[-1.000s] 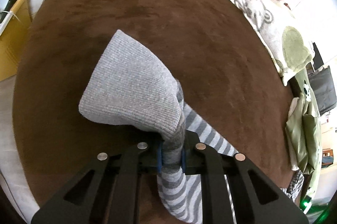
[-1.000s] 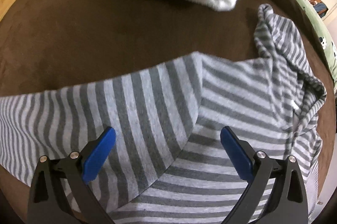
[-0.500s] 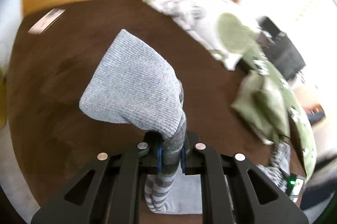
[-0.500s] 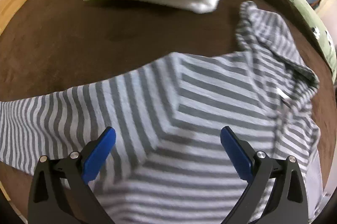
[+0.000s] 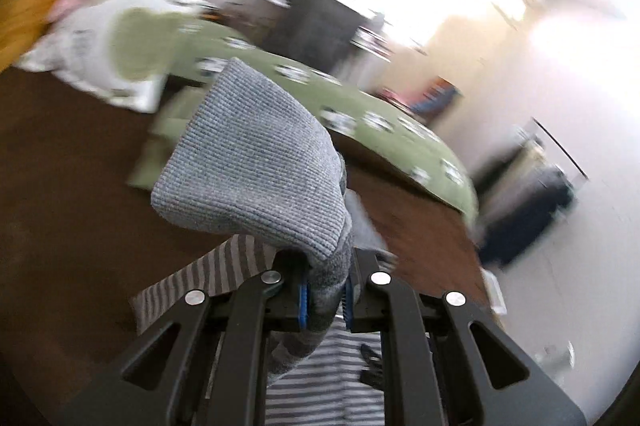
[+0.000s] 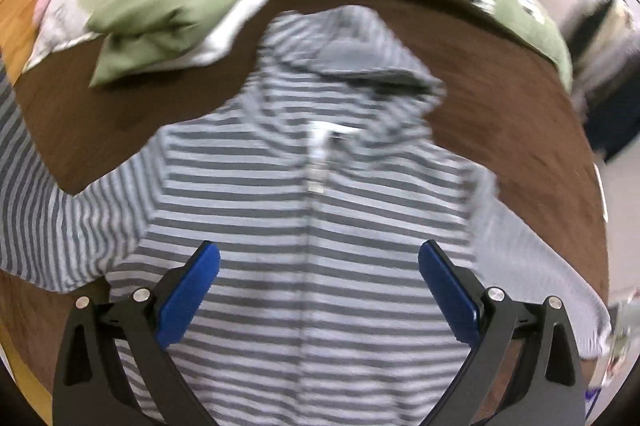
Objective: Fold large clothes
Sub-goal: 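Carry the cuff across the hoodie body and open the left gripper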
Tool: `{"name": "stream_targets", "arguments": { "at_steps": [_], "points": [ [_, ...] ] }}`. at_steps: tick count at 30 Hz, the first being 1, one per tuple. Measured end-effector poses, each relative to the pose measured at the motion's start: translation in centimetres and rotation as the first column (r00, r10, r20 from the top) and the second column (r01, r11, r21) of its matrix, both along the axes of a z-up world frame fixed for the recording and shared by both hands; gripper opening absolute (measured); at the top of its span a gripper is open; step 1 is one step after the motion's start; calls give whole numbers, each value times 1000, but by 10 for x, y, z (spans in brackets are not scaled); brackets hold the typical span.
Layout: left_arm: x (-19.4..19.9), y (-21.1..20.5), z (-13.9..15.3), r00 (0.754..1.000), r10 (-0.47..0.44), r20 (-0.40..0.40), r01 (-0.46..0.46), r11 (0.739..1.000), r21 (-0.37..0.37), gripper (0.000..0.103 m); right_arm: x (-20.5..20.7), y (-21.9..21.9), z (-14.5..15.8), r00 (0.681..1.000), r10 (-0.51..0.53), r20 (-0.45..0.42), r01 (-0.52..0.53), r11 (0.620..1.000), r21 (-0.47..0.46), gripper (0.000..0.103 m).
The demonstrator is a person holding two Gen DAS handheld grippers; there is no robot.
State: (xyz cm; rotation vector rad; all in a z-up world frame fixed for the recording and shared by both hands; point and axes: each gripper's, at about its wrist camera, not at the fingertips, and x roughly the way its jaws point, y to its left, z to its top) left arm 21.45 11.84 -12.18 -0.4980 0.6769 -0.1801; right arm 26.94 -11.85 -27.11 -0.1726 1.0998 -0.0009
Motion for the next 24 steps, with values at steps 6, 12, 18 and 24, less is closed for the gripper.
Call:
{"name": "stream_targets", "arguments": {
  "at_steps": [6, 12, 18, 24],
  "points": [
    [22, -117, -24, 971, -236, -32, 236, 972, -9, 15, -28, -81, 9, 994, -110, 8, 110, 993, -29, 97],
    [41, -201, -119, 910, -385, -156, 392, 920, 16, 15, -54, -153, -22, 984, -180, -19, 178, 981, -72, 97],
    [37, -263, -204, 830, -492, -264, 524, 849, 68, 15, -73, -195, -61, 973, -227, -46, 223, 972, -77, 97],
    [28, -289, -252, 784, -512, -351, 571, 816, 86, 17, -82, -209, -79, 968, -245, -50, 242, 968, -59, 97]
  ]
}}
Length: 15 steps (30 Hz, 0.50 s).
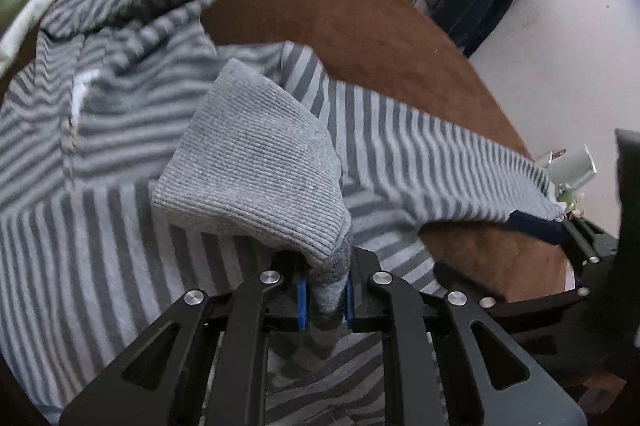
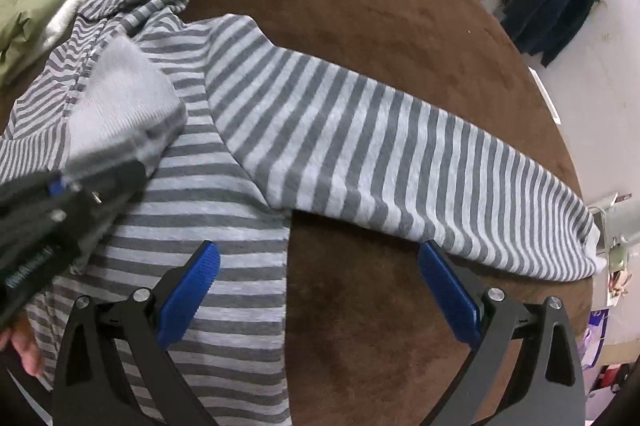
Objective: Fold large clothes
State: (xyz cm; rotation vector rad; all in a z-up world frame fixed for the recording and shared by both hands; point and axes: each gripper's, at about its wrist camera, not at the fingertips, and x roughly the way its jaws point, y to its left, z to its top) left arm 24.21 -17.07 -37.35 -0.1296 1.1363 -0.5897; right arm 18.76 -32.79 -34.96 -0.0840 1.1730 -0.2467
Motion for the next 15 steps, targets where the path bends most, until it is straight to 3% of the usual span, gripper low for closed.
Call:
{"name": "stream_targets", "arguments": {
  "at_steps": [2, 5, 9, 15],
  "points": [
    [0, -2, -3, 1000, 7, -11, -7, 1000, 9, 20, -2, -2, 0, 1000, -8, 2, 8, 1000, 8, 97],
    [0, -3, 3, 1000, 7, -6, -7, 1000, 1, 50, -3, -6, 7, 1000, -12, 5, 12, 1000, 0, 97],
    [-9, -1, 25, 1000, -24, 12, 25, 999, -37, 61, -6, -15, 21, 999, -33, 13, 33, 999, -7, 97],
    [-18, -5, 32, 988, -156, -3, 155, 986, -66, 63, -10, -25, 44, 997, -72, 32, 72, 997, -22, 97]
  ]
}}
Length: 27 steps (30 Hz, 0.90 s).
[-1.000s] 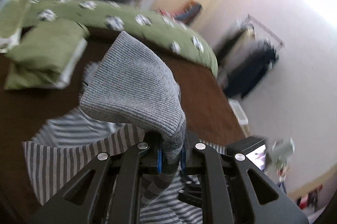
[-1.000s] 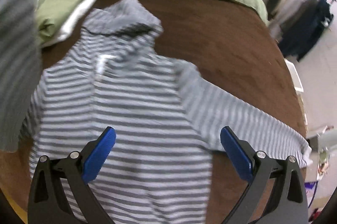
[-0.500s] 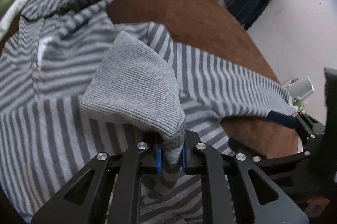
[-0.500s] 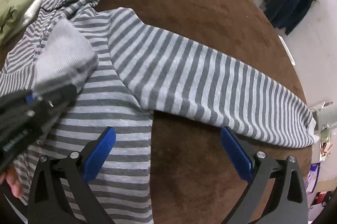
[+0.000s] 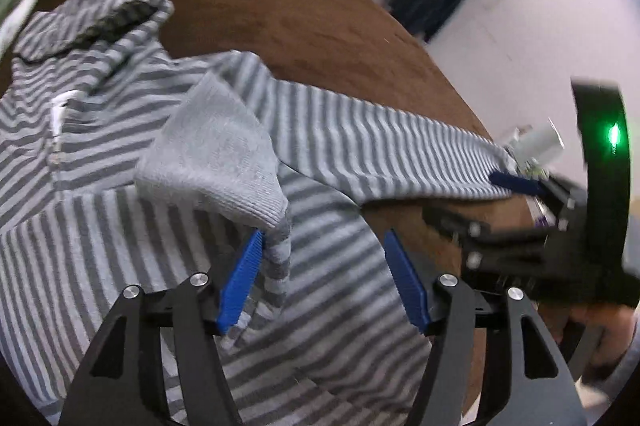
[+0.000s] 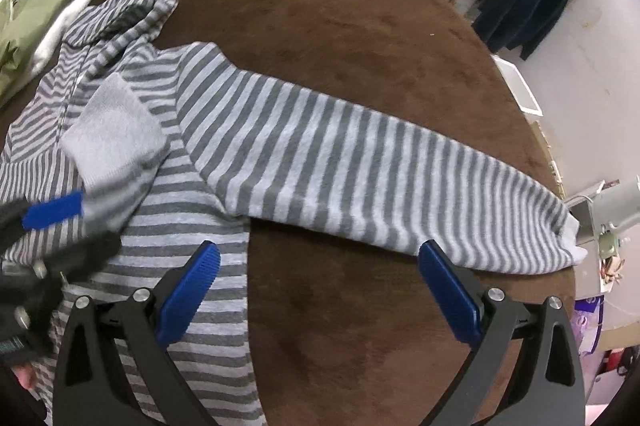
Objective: Fold large clothes
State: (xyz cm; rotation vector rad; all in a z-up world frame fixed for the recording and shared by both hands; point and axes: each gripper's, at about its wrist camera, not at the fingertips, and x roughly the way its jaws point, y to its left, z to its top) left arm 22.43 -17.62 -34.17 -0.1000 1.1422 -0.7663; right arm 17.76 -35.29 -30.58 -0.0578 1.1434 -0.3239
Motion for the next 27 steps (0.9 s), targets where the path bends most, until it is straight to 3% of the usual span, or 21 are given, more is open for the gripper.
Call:
{"name": "stream_targets", "arguments": {
  "at_steps": [2, 6, 9, 16, 22, 25, 27],
  "points": [
    [-3, 0, 3, 1000, -6, 7, 6, 1000, 18, 64, -1, -1, 8, 1000, -2, 11, 2, 1000, 4, 97],
    [-12, 23, 21, 999, 30, 32, -30, 999, 17, 88, 3, 13, 21, 999, 26, 18, -27, 999, 22, 97],
    [-18, 52, 33, 995, 58, 82, -64, 995, 76, 96, 8, 31, 32, 997, 63, 38, -65, 997, 50, 97],
    [13, 137, 29, 974, 218, 68, -228, 947, 227, 96, 34, 92, 47, 981, 156, 117, -173, 973, 153, 97],
    [36, 203, -1, 937, 348, 13, -336, 895, 293, 96, 52, 106, 4, 995, 92, 50, -99, 979, 177, 97],
    [40, 224, -31, 924, 376, -75, -340, 894, 291, 96, 44, 91, -30, 1000, 29, 2, -29, 981, 191, 97],
    [36, 226, -43, 936, 344, -70, -311, 904, 293, 96, 41, 83, -51, 1000, 11, -18, -7, 978, 211, 97]
  ]
}}
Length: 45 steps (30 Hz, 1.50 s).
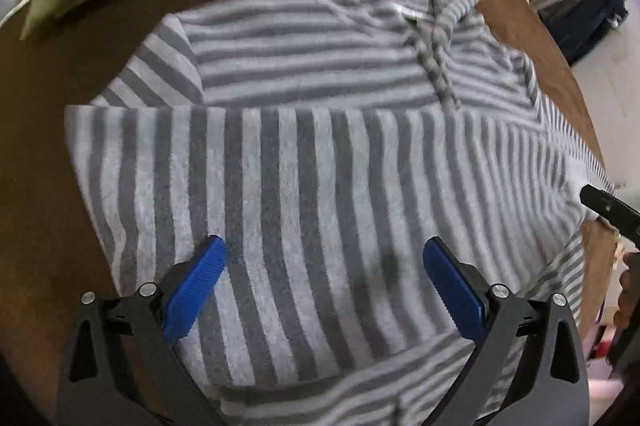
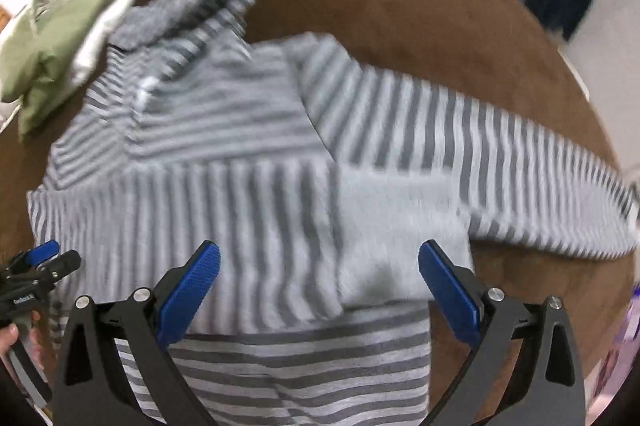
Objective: Fold large clothes
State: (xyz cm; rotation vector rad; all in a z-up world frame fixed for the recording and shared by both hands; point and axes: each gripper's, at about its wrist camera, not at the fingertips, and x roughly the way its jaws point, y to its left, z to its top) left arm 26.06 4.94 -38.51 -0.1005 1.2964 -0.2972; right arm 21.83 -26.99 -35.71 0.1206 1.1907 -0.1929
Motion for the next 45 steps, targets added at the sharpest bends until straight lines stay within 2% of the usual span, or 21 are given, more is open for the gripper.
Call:
{"name": "stream_targets", "arguments": {
  "at_steps": [2, 4, 8, 15, 19, 25, 29, 35, 41, 45],
  "points": [
    [-6, -13, -4, 995, -92, 39, 89, 993, 82, 97, 0, -3, -21, 1000, 6, -14, -7, 1000, -9, 97],
    [-10, -21, -6, 989, -139, 57, 130, 982, 135, 97, 3, -2, -32, 1000, 13, -10, -13, 1000, -18, 97],
    [-13, -15, -6, 989, -127, 76, 119, 988, 97, 97, 6, 3, -43, 999, 34, -6, -34, 997, -62, 98],
    [-16, -9, -10, 987, -137, 87, 129, 987, 93, 97, 4, 6, -49, 999, 37, 6, -36, 997, -72, 98],
    [-18, -6, -2, 988, -129, 87, 121, 988, 94, 97, -2, 12, -35, 999, 23, 28, -21, 996, -83, 98],
    [-12, -30, 38, 985, -146, 96, 144, 989, 31, 96, -23, -7, 21, 994, -50, 101, 58, 995, -77, 98],
    [-12, -85, 64, 967, -212, 139, 212, 977, 11, 96, -49, -53, 54, 982, -144, 125, 155, 985, -80, 98],
    [-12, -181, 64, 954, -249, 164, 252, 968, 4, 96, -98, -170, 77, 938, -306, 163, 323, 941, -96, 98],
    [1, -262, 43, 967, -181, 179, 182, 983, 11, 96, -144, -276, 68, 883, -435, 179, 455, 886, -92, 98],
    [15, -293, 24, 979, -128, 156, 126, 992, 22, 96, -165, -329, 50, 869, -468, 161, 484, 871, -82, 98]
  ]
}}
